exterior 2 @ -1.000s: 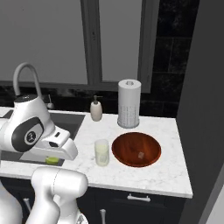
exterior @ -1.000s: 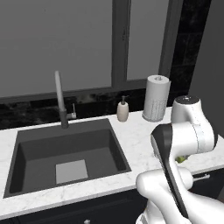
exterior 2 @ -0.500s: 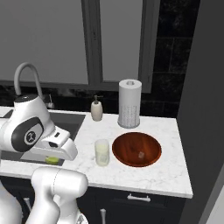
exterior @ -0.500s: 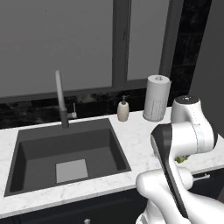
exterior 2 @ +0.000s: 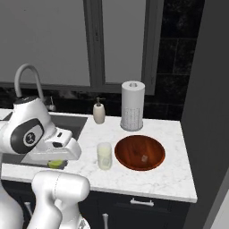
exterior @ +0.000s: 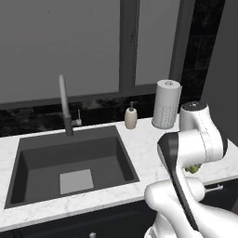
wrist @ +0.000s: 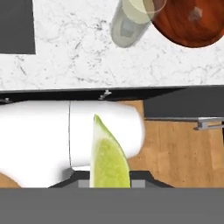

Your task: Grab a lemon wedge from the fridge and one ice cube from the ice bowl, and put them in the glass of lemonade.

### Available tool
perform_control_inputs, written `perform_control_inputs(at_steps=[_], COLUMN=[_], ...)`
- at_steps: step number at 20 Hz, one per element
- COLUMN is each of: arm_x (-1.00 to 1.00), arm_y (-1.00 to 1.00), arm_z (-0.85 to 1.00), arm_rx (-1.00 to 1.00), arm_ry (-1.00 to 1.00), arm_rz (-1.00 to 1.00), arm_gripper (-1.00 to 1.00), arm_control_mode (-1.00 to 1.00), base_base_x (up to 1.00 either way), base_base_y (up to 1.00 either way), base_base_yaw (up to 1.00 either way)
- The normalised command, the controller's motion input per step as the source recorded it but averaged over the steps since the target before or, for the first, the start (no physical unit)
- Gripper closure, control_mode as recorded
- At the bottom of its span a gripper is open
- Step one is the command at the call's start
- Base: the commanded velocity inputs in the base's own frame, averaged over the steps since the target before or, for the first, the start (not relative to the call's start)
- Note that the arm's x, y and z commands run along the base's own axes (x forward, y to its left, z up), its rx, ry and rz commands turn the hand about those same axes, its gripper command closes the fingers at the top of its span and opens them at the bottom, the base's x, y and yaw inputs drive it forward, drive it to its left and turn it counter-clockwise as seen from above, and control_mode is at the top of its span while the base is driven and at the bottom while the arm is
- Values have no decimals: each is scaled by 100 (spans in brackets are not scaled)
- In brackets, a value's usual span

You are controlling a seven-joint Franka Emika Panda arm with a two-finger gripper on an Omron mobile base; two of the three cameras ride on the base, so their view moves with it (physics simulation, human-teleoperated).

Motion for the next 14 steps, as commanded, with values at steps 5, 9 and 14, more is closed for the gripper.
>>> perform_control_inputs(at_steps=[5, 9, 14], arm_x=[8, 5, 27], arm_y=[-31, -53, -44], arm_z=[0, 0, 3], arm_rx=[-24, -20, -15], arm_ry=[23, 26, 38], arm_rz=[33, 40, 37], arm_gripper=[100, 100, 100], arm_control_mode=[-100, -100, -100], base_base_x=[0, 0, 0], base_base_y=[0, 0, 0], base_base_yaw=[0, 0, 0])
